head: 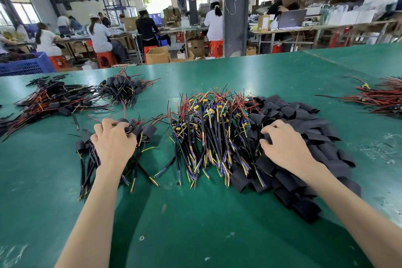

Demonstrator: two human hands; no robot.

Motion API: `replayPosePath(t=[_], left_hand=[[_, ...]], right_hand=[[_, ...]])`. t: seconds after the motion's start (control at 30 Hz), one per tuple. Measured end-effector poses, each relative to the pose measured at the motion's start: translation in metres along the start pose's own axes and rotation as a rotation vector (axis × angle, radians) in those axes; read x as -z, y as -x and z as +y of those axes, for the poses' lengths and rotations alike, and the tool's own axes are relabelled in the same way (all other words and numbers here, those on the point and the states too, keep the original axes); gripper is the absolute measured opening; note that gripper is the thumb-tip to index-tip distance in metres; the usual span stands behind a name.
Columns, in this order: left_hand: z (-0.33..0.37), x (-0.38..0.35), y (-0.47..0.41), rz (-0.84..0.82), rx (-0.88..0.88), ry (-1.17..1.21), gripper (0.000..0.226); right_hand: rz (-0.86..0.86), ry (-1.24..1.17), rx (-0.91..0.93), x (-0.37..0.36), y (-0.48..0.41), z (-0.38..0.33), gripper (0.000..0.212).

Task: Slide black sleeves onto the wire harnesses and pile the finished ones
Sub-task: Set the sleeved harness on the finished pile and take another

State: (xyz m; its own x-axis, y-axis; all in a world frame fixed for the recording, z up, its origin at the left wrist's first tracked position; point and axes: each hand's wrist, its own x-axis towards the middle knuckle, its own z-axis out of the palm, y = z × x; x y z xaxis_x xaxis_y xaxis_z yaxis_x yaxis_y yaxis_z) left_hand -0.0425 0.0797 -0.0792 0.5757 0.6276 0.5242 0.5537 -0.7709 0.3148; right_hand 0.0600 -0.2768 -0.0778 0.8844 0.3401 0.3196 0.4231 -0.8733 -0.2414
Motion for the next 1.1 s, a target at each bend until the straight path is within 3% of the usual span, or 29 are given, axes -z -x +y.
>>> replayPosePath(t=[0.17,0.4,0.5,0.7,0.83,0.93,1.03,1.1], left_hand=[[0.041,0.008,0.009,0.129,-0.117,0.203,0.028],[0.133,-0.001,0.017,-0.128,-0.275,0.517,0.025],[0.161,-0.007,0.011,-0.150,-0.203,0.534,0.027],[0.184,-0.023,-0.015,-0.290,-0.093,0.279,0.035],[0.183,-0.025,-0.022,-0.256,-0.147,0.491,0.020],[0.183,-0.022,-0.021,-0.221,-0.146,0.578,0.023],[0.185,-0.019,-0.023,-0.211,-0.090,0.618,0.035],[0.190,-0.014,-0.030,-0.224,0.024,0.603,0.030]], right_hand=[[-0.088,0.024,0.021,-0.006,0.001,-0.003,0.030],[-0.109,0.053,0.042,-0.007,-0.001,-0.002,0.030],[-0.112,0.037,0.051,-0.007,0.000,-0.001,0.030],[-0.108,0.065,0.065,-0.010,-0.001,0.000,0.030],[-0.107,0.068,0.068,-0.010,-0.002,0.000,0.029],[-0.107,0.066,0.067,-0.011,-0.002,0.000,0.029],[-0.105,0.057,0.069,-0.010,-0.002,0.000,0.029],[-0.105,0.058,0.072,-0.010,-0.002,0.000,0.029]])
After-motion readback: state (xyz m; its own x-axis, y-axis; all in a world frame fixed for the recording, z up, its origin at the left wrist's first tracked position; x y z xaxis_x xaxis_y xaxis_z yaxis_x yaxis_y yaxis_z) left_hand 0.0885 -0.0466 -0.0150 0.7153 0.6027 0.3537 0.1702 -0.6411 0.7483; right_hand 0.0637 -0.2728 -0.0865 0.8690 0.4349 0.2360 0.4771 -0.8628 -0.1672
